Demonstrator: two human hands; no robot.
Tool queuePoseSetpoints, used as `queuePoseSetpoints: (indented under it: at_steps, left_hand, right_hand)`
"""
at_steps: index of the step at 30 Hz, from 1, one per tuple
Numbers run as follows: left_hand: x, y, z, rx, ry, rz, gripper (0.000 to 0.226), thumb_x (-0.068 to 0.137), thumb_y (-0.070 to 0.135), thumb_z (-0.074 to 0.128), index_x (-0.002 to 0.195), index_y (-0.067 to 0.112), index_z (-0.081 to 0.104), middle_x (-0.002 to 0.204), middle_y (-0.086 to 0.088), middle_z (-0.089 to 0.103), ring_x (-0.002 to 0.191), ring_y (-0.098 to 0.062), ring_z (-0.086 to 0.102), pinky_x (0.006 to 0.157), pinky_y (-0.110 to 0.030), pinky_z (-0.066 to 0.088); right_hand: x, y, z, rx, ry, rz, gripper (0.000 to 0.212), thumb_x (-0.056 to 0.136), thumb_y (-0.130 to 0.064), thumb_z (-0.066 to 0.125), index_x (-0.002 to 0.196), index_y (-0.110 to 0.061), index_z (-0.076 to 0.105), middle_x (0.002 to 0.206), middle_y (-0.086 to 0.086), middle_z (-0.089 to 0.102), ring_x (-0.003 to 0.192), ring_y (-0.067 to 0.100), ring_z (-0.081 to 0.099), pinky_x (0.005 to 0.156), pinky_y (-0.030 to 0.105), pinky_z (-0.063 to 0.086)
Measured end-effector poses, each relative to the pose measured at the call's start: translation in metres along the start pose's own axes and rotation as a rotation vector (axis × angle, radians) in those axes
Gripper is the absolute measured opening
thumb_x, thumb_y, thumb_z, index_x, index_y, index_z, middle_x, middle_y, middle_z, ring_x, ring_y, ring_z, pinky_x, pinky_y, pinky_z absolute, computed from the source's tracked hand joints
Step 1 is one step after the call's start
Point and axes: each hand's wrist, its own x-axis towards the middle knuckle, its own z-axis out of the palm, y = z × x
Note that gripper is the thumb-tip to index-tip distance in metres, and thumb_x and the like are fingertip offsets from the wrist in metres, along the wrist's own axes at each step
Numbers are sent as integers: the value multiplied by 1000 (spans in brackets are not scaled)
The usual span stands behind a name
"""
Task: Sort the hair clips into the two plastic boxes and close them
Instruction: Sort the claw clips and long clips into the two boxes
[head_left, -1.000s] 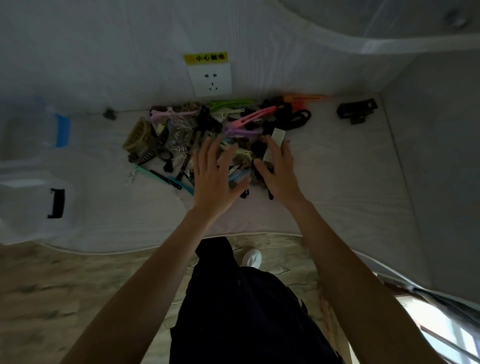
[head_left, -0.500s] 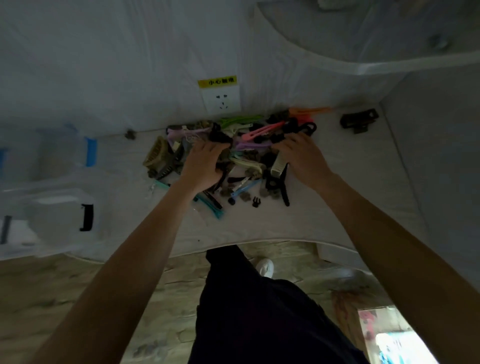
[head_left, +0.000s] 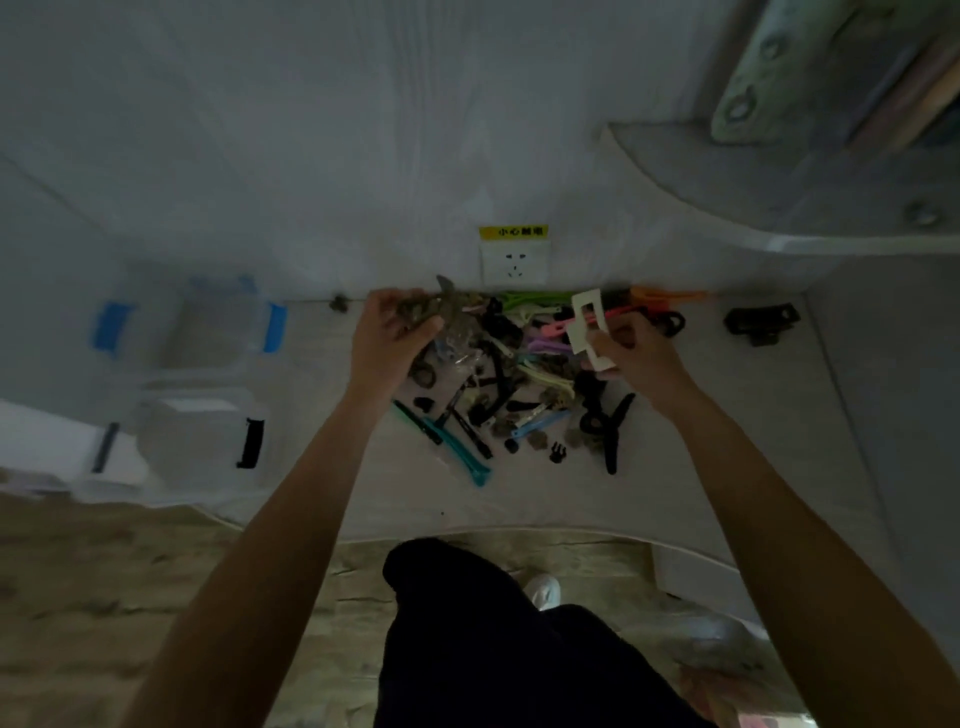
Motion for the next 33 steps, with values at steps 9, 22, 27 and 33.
queuePoseSetpoints:
  at_steps: [9,22,27,33]
  left_hand:
    - [48,3,-70,-437,86,-194,25,81,1,65,90,9,43,90,-9,53,79,-14,65,82,-26,55]
    - [84,-23,-246,209,285,-123,15,86,29,63,97,19,61,93,0,64,94,-19,62,86,-31,46]
    - [93,-52,-270,662,176,-138,34,77,42,65,93,14,59,94,-4,61,82,-20,60,71,-33,47]
    - [104,-65,-270,941,-119,-155,40,84,43,60,98,7,59,97,-9,63,88,-27,61,67,-29,39]
  right_hand:
    - [11,-39,130,196,-6,130,35,86,-20,65,112,-3,49,112,11,61,94,24,64,72,30,55]
    - [38,-131,292,104,-34,-65,28,91,-38,54,103,-13,59,87,-3,59,71,5,53,59,16,45]
    - [42,-142,331,84,-95,-57,34,87,-33,62,110,-7,57,86,-1,63,67,5,56,54,16,47]
    - [43,-148,359,-46,-198,-113,49,85,-31,65,123,-12,40,74,6,66,45,7,60,48,23,52]
